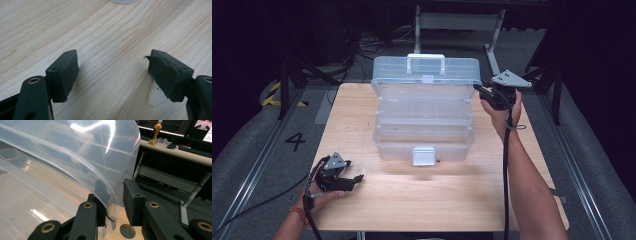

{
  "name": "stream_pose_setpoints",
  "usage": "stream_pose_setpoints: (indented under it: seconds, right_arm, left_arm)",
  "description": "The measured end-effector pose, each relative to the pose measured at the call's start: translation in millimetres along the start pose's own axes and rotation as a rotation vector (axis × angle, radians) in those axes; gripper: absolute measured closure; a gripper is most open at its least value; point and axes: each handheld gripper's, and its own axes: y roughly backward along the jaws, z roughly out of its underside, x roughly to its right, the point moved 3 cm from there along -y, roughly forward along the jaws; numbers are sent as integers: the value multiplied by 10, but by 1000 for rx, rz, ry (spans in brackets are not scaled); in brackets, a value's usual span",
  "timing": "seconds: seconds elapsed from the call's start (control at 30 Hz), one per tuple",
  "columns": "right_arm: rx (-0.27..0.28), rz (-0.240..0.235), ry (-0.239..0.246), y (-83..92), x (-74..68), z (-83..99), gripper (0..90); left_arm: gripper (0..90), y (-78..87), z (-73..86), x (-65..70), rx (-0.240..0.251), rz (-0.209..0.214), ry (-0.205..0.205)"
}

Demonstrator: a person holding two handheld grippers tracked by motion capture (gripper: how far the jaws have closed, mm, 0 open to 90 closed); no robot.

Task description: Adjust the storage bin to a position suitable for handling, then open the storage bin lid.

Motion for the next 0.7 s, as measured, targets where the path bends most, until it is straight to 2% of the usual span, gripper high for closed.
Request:
stream_pose_setpoints:
  seconds: [0.3, 0.37, 0.7]
  right_arm:
    - [-4, -11, 2, -39, 36, -29, 736]
    - [-4, -6, 17, -47, 39, -34, 735]
    - [-11, -10, -1, -92, 77, -73, 745]
  left_arm:
    - [250, 0, 0, 1, -1, 2, 3]
    - [249, 0, 1, 2, -1, 3, 4]
    - [242, -3, -3, 5, -2, 0, 9]
